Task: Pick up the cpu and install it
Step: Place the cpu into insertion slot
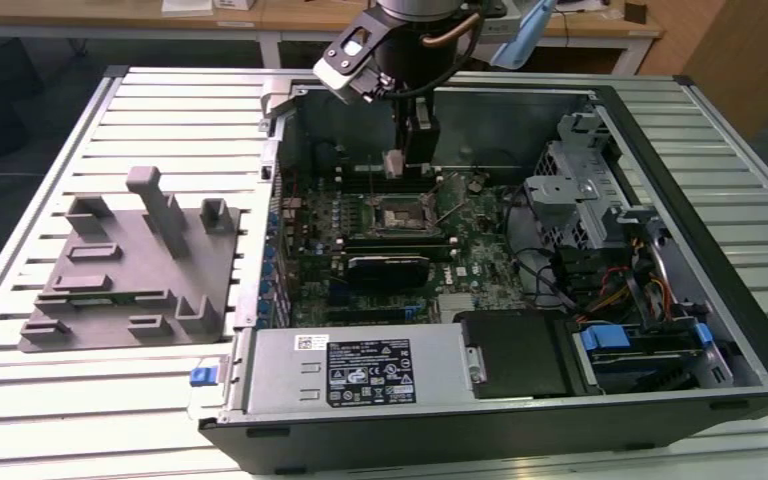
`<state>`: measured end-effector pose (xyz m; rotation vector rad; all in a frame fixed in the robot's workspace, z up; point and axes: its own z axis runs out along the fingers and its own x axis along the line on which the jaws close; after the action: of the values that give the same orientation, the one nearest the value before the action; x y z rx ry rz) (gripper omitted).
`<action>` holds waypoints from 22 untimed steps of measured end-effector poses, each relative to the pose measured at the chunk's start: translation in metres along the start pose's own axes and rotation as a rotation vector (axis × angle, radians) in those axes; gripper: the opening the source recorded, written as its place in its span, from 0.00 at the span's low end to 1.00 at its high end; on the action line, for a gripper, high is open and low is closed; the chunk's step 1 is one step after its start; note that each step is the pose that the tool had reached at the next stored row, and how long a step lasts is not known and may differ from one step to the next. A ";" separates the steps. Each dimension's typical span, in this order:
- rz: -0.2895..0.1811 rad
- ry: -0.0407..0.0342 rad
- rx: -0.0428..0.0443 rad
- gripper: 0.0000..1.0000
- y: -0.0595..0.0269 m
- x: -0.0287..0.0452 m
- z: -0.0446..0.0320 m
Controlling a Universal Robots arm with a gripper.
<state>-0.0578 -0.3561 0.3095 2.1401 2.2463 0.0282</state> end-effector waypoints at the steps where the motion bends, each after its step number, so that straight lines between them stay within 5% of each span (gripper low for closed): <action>1: 0.000 0.0000 -0.0001 0.53 0.0003 0.0007 0.0005; 22: 0.018 -0.0010 0.0002 0.53 0.0063 0.0047 0.0237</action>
<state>-0.0508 -0.3514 0.2860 2.1605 2.2261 0.0275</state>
